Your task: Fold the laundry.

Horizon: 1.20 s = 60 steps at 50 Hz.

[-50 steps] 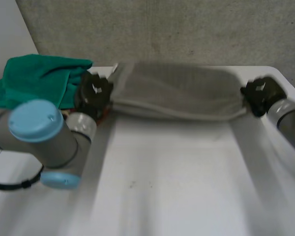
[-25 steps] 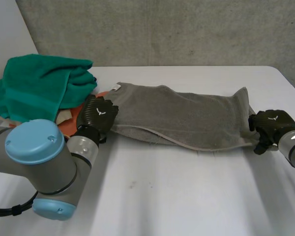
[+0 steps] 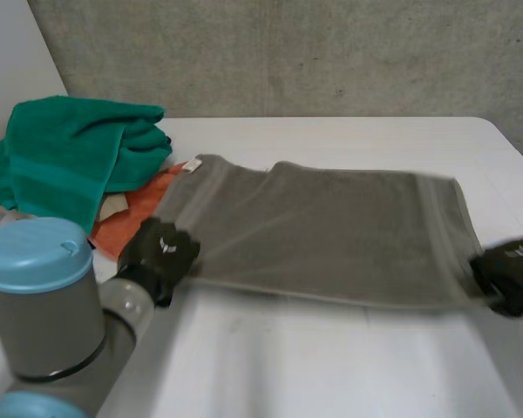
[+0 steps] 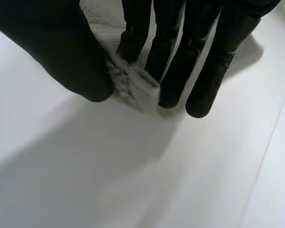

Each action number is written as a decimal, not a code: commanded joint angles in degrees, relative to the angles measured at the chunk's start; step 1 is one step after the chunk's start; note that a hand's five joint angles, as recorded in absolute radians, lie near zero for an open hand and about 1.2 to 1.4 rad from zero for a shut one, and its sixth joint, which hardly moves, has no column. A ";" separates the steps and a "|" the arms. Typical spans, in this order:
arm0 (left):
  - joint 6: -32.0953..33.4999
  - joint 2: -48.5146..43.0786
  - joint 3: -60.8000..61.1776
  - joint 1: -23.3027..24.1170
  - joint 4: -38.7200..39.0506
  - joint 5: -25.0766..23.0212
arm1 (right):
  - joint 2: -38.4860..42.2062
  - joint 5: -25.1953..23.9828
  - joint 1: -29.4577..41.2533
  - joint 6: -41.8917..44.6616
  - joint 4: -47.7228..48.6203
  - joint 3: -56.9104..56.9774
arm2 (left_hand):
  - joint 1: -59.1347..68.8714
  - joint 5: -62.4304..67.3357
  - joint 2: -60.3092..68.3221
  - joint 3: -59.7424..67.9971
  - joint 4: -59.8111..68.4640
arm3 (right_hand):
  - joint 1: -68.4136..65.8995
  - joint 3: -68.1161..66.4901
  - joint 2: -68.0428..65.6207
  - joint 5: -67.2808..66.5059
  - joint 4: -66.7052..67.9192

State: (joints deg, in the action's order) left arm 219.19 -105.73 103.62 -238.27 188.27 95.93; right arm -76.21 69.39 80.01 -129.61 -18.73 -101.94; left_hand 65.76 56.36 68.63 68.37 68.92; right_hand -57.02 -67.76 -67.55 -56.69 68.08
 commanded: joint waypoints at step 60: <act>18.02 -38.40 -44.20 -0.18 17.75 -4.43 | 21.53 6.10 7.00 -10.31 23.99 24.50 | 14.24 13.64 11.37 11.63 11.08 | -22.98 -12.24 -12.45 -13.31 11.92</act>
State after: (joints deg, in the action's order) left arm 237.08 -137.08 66.63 -236.58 203.62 95.92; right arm -58.85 74.38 86.62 -139.02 -2.81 -80.17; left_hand 65.76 56.87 68.63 68.38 68.93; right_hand -57.02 -67.76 -67.55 -56.93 68.08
